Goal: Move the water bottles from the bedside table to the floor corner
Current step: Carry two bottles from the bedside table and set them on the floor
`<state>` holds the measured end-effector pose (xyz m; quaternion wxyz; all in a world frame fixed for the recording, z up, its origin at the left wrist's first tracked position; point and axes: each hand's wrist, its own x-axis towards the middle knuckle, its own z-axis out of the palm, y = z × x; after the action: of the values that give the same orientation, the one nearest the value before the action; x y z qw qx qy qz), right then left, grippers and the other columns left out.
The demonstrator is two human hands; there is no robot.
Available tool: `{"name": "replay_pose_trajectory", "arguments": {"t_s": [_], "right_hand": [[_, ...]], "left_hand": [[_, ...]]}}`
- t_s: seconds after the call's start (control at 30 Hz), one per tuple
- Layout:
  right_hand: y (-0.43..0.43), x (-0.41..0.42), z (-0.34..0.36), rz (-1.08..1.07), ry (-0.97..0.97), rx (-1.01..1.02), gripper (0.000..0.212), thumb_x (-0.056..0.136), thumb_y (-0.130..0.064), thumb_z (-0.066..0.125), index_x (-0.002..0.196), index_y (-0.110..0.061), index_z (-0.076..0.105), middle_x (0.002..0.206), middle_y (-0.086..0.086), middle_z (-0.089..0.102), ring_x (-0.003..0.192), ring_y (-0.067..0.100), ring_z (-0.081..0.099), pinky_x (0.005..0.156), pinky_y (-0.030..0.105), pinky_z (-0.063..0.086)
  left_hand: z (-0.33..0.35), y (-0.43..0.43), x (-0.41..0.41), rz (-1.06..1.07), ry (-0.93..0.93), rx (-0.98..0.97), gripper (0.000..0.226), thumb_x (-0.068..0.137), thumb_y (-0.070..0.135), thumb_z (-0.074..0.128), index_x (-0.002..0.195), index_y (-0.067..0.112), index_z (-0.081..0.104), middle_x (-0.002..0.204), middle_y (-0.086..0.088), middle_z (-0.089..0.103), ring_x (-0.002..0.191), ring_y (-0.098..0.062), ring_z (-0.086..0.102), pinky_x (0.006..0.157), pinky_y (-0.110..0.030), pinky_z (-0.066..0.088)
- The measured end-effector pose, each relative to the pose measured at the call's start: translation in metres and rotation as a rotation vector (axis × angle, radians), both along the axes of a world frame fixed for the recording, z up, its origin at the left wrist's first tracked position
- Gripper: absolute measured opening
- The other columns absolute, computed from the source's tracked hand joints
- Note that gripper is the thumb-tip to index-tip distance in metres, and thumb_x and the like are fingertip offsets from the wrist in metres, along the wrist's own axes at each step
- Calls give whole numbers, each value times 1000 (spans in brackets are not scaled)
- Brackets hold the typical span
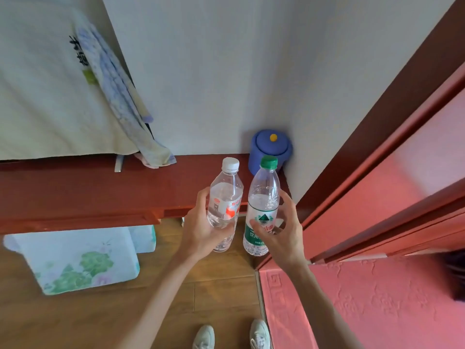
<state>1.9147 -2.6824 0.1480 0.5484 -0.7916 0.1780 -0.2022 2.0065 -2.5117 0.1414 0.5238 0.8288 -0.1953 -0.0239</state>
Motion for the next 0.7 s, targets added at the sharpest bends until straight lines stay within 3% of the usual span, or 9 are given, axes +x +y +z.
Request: {"name": "replay_pose_trajectory", "arguments": {"t_s": [0.17,0.23,0.33,0.47,0.57,0.7], "right_hand": [[-26,3,-13,79,67,-20,83,71,-23,87,140,-30,41,95,-16,68,90,5,68,73,36,60],[-36,4,-20,106,87,-17,82,71,-24,87,139,-33,41,94,-19,68,91,8,68,77,42,60],[-49,4,-29,156,101,-22,80,71,-23,87,137,-33,42,95,-24,64,85,8,66,77,45,59],[-61,3,-48,204,127,-9,79,71,-17,87,136,-26,43,101,-29,63,90,1,65,79,42,59],[-67,3,-68,239,153,13,80,70,-16,87,136,-28,43,107,-26,63,97,4,66,83,41,58],[-69,2,-98,267,188,-1,79,69,-16,88,134,-28,45,112,-19,64,104,8,64,87,44,56]], "left_hand": [[-8,-18,-16,107,96,-17,79,65,32,88,123,43,36,105,38,59,95,10,61,76,-19,54],[-13,-27,-25,143,121,-24,80,65,29,89,122,43,36,105,45,55,95,13,59,75,-14,52],[-24,-39,-41,204,125,-38,78,63,24,90,121,35,39,103,45,55,94,13,59,70,-8,49],[-48,-51,-58,256,165,-84,79,61,30,90,124,35,42,109,26,61,100,-4,63,78,-26,57],[-64,-58,-65,292,184,-105,79,63,28,90,123,41,41,112,24,60,104,-5,61,81,-22,54],[-90,-59,-70,345,205,-118,76,64,17,89,122,36,44,112,23,60,103,-7,62,80,-19,52]]}}
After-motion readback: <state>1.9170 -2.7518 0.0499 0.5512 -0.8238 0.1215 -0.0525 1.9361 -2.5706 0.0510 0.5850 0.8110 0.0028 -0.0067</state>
